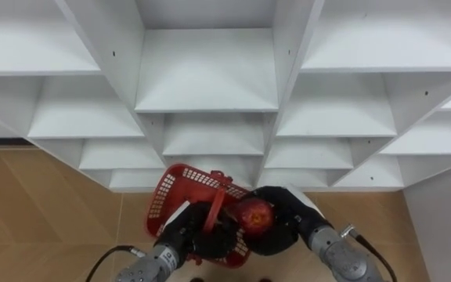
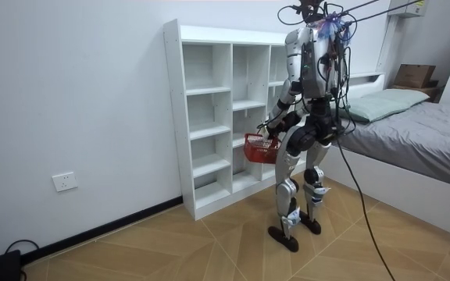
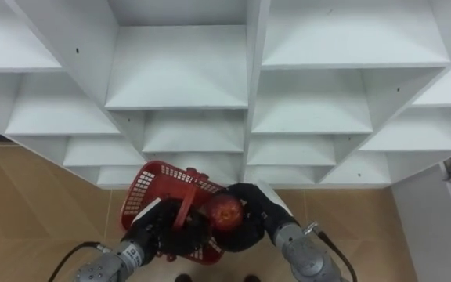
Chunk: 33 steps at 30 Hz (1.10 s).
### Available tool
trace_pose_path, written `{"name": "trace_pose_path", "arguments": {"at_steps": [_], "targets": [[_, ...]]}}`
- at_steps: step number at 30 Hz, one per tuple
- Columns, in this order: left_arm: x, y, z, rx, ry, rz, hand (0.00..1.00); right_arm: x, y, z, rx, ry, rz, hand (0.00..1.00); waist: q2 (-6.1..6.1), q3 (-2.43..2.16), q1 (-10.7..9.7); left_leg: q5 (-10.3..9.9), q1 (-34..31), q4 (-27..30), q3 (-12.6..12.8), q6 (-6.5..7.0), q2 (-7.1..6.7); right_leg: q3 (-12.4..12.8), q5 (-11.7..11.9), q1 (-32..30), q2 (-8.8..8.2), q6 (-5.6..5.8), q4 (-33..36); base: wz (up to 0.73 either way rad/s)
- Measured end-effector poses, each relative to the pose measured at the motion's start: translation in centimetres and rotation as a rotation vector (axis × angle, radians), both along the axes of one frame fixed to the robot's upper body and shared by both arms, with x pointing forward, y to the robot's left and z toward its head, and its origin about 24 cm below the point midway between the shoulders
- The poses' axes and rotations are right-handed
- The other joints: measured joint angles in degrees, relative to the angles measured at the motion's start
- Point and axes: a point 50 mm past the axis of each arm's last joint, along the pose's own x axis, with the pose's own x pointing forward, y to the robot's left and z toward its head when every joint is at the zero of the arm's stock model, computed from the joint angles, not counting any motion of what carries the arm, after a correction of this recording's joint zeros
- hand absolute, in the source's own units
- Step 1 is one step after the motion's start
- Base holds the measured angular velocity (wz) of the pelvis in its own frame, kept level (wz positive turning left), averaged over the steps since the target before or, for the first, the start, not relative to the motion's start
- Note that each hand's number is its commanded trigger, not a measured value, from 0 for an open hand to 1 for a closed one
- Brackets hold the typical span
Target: Collect fruits from the closet
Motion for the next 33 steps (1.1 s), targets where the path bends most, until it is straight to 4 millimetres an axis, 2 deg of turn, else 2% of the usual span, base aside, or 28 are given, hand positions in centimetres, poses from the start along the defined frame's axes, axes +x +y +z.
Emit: {"name": "trace_pose_path", "arguments": {"at_steps": [9,19,33], "targets": [[0.0,0.1,0.0,-0.009,0.003,-0.013,1.00,-0.6,-0.3,-0.8,-0.012,0.047,0.000,0.00,-0.05,0.02,-0.06,0.01,0.06,0.02,0.01,0.01,0.00,0.01,0.01,0.05,-0.01,0.02,-0.01,0.00],[0.3,-0.5,0.3,-0.043,0.001,-0.035,1.00,-0.8,0.9,-1.2,0.017,0.069,0.012,0.00,-0.08,0.04,-0.05,0.01,-0.02,0.01,0.03,0.01,0.01,-0.02,0.01,0.01,0.01,0.02,-0.14,0.00],[0.9,-0.8,0.7,-0.079,-0.012,-0.038,1.00,-0.9,1.4,-1.3,0.025,0.083,0.045,0.00,-0.06,0.01,0.01,0.01,-0.08,0.00,0.05,0.01,0.01,0.01,0.03,-0.02,0.01,0.03,-0.20,0.00]]}}
